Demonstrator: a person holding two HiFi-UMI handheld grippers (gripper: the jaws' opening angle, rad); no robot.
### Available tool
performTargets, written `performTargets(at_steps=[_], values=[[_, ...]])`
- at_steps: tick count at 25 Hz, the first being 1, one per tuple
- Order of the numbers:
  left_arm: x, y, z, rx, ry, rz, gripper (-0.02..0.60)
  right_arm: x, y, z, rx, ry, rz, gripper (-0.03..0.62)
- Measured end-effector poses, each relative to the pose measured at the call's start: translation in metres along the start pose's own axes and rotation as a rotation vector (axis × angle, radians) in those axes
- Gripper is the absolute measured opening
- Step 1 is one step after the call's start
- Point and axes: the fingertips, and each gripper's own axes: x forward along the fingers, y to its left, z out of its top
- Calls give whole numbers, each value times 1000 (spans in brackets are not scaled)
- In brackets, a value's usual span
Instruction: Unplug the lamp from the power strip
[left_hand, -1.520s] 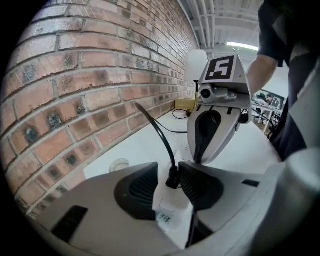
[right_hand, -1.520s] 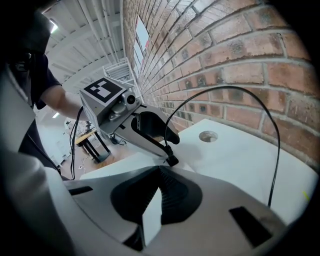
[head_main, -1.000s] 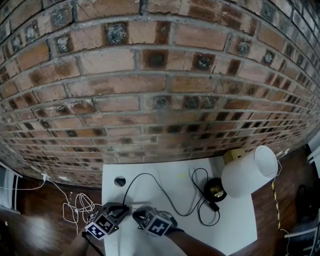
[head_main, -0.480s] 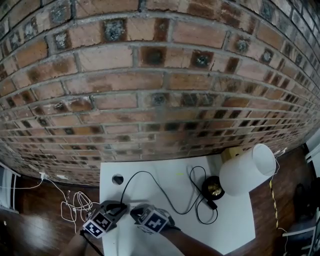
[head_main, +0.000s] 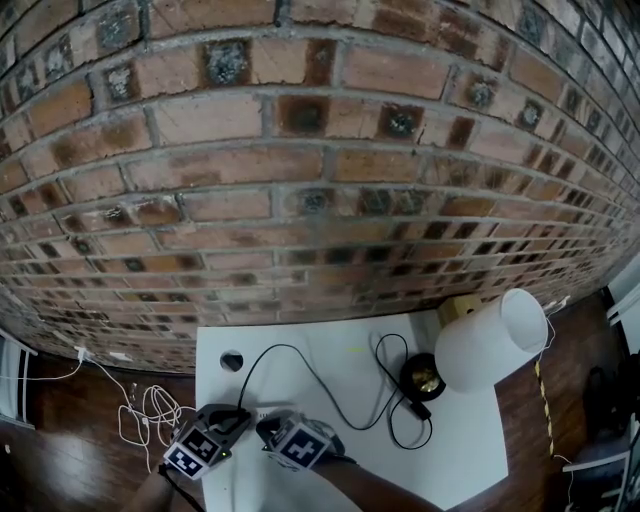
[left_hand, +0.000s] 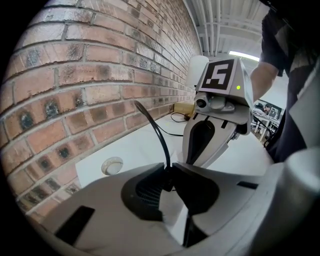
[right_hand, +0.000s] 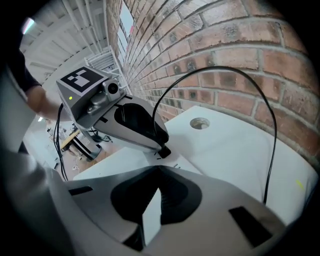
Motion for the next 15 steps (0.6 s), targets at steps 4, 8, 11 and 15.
performTargets(at_steps=[4, 8, 11, 15], values=[[0, -1, -1, -18, -14, 8, 74, 1, 2, -2, 21, 9, 2, -6], [0, -1, -1, -15, -12, 12, 74, 2, 5, -4, 30, 13, 8, -5], [-1, 0, 0, -19, -16, 15, 72, 2, 4, -2, 40, 7, 4, -3], [-3, -3, 2, -17, -23, 13, 71, 1, 1, -2, 38, 6, -4, -3]])
